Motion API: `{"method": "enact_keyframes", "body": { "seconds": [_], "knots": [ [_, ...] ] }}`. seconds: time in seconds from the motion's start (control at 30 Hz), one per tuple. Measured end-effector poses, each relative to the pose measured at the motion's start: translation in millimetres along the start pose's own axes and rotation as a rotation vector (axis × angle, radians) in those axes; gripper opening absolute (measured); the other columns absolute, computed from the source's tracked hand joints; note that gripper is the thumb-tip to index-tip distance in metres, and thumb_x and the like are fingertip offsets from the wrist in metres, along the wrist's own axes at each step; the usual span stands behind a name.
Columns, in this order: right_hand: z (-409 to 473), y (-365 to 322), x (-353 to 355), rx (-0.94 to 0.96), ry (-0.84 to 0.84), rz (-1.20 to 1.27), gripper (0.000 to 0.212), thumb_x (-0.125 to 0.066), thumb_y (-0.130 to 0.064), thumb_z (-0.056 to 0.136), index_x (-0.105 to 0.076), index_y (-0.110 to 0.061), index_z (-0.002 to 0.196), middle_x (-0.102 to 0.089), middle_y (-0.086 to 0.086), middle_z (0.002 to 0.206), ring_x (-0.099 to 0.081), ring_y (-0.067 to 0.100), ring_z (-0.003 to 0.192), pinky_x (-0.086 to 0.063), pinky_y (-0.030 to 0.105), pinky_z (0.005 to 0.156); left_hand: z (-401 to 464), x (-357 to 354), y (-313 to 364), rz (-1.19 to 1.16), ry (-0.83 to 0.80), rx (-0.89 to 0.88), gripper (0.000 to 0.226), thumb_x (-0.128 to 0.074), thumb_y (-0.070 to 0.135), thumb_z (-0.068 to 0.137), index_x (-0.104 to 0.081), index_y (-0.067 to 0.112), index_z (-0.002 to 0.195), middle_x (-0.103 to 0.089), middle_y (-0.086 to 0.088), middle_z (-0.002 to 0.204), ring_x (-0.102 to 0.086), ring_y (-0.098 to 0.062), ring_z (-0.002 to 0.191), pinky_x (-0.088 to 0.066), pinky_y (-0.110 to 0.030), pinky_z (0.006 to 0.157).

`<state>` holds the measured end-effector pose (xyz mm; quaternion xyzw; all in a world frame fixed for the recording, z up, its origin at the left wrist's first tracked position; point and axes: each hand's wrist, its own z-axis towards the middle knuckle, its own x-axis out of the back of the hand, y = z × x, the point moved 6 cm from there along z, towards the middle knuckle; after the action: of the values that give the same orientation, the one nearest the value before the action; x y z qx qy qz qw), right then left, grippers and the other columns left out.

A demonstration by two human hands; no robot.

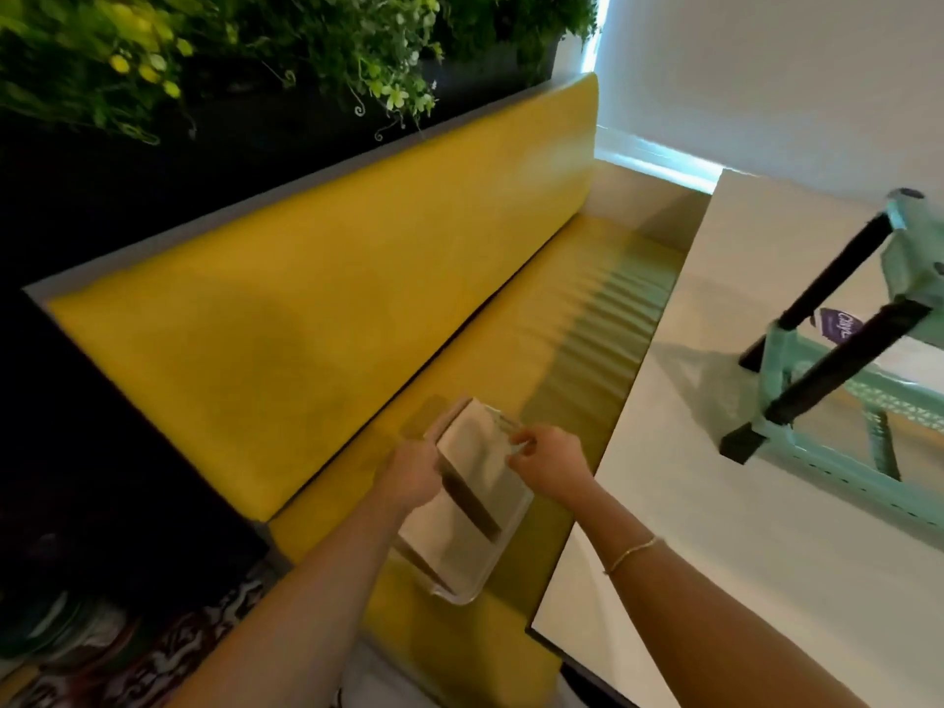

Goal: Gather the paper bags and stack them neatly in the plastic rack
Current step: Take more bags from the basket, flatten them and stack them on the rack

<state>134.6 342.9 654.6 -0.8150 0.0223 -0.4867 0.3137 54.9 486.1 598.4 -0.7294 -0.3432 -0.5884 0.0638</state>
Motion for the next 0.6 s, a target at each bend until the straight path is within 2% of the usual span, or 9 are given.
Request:
{"method": "enact_keyframes", "body": {
  "seconds": [0.1,0.17,0.23,0.27,0.33,0.43,0.53,0.6],
  "knots": [
    [19,-11,-23,0.049,-0.071,-0.034,0.030,-0.056,-0.019,0.090,-0.060,-0.018,0.119,-0.064,0.004,0.109,-0.059,0.017,0.093,-0.047,0.022,0.077,11,-31,-12,0.187,-0.152,-0.049,0.028,-0.049,0.015,0.093,-0.052,0.008,0.120,-0.052,-0.009,0.128,-0.049,-0.026,0.118,-0.043,-0.030,0.089],
    [30,-13,-34,0.062,-0.098,-0.059,0.030,-0.055,-0.020,0.090,-0.059,-0.020,0.120,-0.063,0.003,0.109,-0.058,0.015,0.091,-0.046,0.017,0.066,20,-48,-13,0.283,-0.171,-0.141,0.035,-0.047,0.014,0.093,-0.047,0.010,0.128,-0.044,-0.008,0.137,-0.036,-0.026,0.131,-0.036,-0.035,0.103],
    [41,-10,-41,0.060,-0.105,-0.082,0.030,-0.056,-0.021,0.090,-0.059,-0.022,0.119,-0.064,0.001,0.109,-0.056,0.012,0.087,-0.034,0.007,0.051,28,-66,-5,0.423,-0.208,-0.290,0.036,-0.044,0.019,0.094,-0.046,0.011,0.129,-0.041,-0.007,0.138,-0.031,-0.026,0.133,-0.032,-0.038,0.107],
    [45,-7,-43,0.056,-0.108,-0.082,0.030,-0.056,-0.020,0.089,-0.059,-0.022,0.119,-0.064,0.000,0.110,-0.056,0.011,0.087,-0.030,0.005,0.050,31,-76,-1,0.536,-0.248,-0.366,0.036,-0.042,0.023,0.094,-0.046,0.011,0.128,-0.042,-0.008,0.138,-0.030,-0.027,0.132,-0.031,-0.039,0.108],
    [51,-1,-48,0.061,-0.115,-0.092,0.030,-0.056,-0.020,0.089,-0.059,-0.022,0.119,-0.064,0.001,0.111,-0.058,0.013,0.093,-0.035,0.008,0.056,37,-96,0,0.748,-0.345,-0.450,0.044,-0.044,0.034,0.094,-0.041,0.012,0.131,-0.038,-0.008,0.141,-0.025,-0.027,0.135,-0.025,-0.039,0.111],
    [57,11,-53,0.048,-0.128,-0.077,0.030,-0.056,-0.018,0.089,-0.059,-0.019,0.118,-0.065,0.004,0.110,-0.060,0.017,0.099,-0.041,0.018,0.075,46,-117,-5,0.882,-0.400,-0.420,0.067,-0.045,0.049,0.091,-0.027,0.012,0.143,-0.027,-0.007,0.150,-0.010,-0.026,0.143,-0.024,-0.041,0.111],
    [61,21,-55,0.033,-0.133,-0.038,0.029,-0.057,-0.014,0.089,-0.059,-0.016,0.117,-0.066,0.007,0.106,-0.062,0.019,0.094,-0.048,0.023,0.078,50,-124,-5,0.967,-0.416,-0.390,0.078,-0.040,0.061,0.089,-0.022,0.010,0.145,-0.025,-0.008,0.152,-0.005,-0.026,0.145,-0.019,-0.040,0.112],
    [61,26,-56,0.023,-0.140,-0.019,0.030,-0.057,-0.013,0.089,-0.059,-0.016,0.119,-0.065,0.007,0.106,-0.063,0.019,0.092,-0.051,0.024,0.077,51,-125,-4,0.998,-0.419,-0.379,0.080,-0.038,0.059,0.090,-0.017,0.007,0.147,-0.017,-0.010,0.156,0.000,-0.028,0.145,-0.012,-0.041,0.114]
  ]
}}
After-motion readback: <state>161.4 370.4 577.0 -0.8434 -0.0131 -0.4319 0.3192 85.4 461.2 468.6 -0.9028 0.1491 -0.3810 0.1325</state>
